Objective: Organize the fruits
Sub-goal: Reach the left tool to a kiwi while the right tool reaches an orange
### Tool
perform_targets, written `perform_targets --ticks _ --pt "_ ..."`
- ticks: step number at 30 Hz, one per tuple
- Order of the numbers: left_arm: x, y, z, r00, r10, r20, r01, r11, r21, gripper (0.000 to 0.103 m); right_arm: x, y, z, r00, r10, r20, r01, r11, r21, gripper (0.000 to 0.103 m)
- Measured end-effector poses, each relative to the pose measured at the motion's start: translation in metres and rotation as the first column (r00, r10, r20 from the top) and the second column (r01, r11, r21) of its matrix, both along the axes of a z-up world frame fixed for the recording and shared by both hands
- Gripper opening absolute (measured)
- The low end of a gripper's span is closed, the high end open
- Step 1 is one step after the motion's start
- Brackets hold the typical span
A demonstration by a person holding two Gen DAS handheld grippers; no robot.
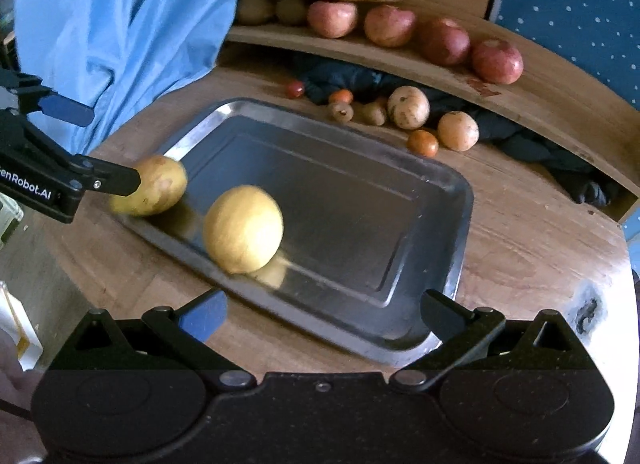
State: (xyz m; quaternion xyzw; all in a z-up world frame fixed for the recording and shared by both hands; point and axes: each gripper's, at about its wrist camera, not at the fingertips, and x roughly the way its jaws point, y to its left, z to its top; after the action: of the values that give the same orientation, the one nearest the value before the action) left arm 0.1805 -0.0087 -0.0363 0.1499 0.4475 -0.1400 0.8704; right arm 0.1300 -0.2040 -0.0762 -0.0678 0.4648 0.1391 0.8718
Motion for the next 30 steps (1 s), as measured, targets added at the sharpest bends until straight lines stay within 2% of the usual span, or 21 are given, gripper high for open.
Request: perform_targets --ticks 8,16,24,27,30 --pt "0.036 -0.002 0.004 1.000 -0.009 0.016 0.009 1.000 -0.016 0.103 0.022 -0.002 0.006 0.999 -0.032 0.020 0.032 0.999 0.014 0.102" --pt "0.073 -0.014 0.006 1.000 -0.003 0.012 0.004 0.998 -0.067 0.103 0.053 -0.004 0.015 0.995 -0.081 0.053 0.080 0.997 0.020 0.102" --pt "0.105 -0.026 -0.002 0.999 -0.036 -0.009 0.035 0.996 -0.086 0.103 0.080 -0.009 0.012 0.988 -0.142 0.060 0.143 0.990 -0.001 0.102" --pt "0.118 -0.033 -0.008 0.999 -0.031 -0.019 0.030 0.998 -0.058 0.103 0.087 -0.011 0.009 0.983 -0.175 0.054 0.176 0.984 -0.006 0.102" --pt "0.127 -0.040 -0.013 0.998 -0.043 -0.035 0.040 0.997 -0.067 0.103 0.095 -0.012 0.005 0.977 -0.208 0.041 0.208 0.978 -0.015 0.102"
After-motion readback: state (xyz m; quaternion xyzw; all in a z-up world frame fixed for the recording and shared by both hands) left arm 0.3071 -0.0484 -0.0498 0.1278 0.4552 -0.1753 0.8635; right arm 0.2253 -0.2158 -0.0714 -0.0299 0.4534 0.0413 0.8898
